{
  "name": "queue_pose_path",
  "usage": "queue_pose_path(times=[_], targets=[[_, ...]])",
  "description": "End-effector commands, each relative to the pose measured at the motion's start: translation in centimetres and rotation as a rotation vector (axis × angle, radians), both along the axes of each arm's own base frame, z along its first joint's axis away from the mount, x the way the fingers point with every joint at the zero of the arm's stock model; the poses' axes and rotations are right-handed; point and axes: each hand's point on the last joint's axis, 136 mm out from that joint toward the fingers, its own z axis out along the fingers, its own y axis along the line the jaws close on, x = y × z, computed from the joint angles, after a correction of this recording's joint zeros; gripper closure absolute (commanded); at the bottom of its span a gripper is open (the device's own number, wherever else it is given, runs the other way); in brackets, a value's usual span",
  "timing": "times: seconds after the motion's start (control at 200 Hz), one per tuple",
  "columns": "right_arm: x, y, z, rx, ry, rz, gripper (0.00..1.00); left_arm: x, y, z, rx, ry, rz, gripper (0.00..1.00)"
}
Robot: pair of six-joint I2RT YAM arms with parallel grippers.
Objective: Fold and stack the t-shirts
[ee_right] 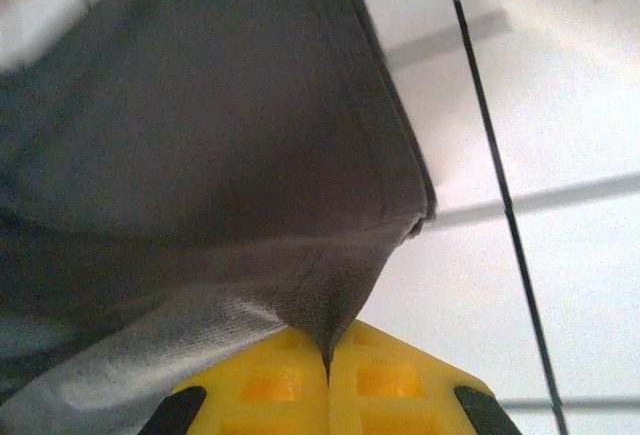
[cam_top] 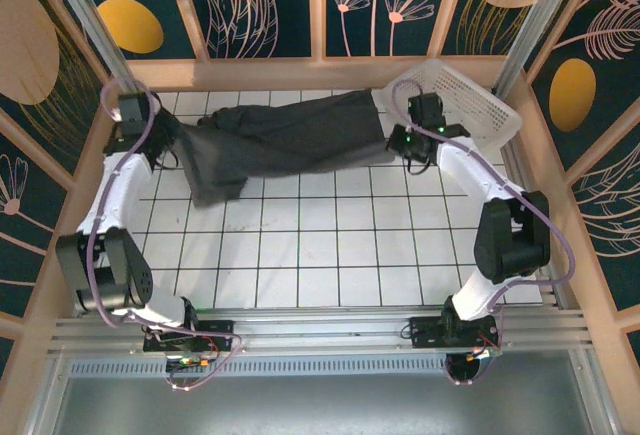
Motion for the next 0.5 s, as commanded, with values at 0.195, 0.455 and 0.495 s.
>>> queue_pose_path(times=[0.195,0.455,0.495], targets=[[0.3,-0.8,21.2,0.176,-0.527,-0.060,1.00,-5.0,1.6,19.1,-0.014,-0.361,0.161,1.00],[-6.7,-3.2,33.6,0.257,-0.861,-0.068,1.00,-11.7,1.9,29.8,0.004,-0.559,0.227,1.00],[-7.7,-3.7,35.0,0.266,-0.899,-0.076,1.00,-12.5,1.9,31.0,0.002,-0.585,0.231,1.00]])
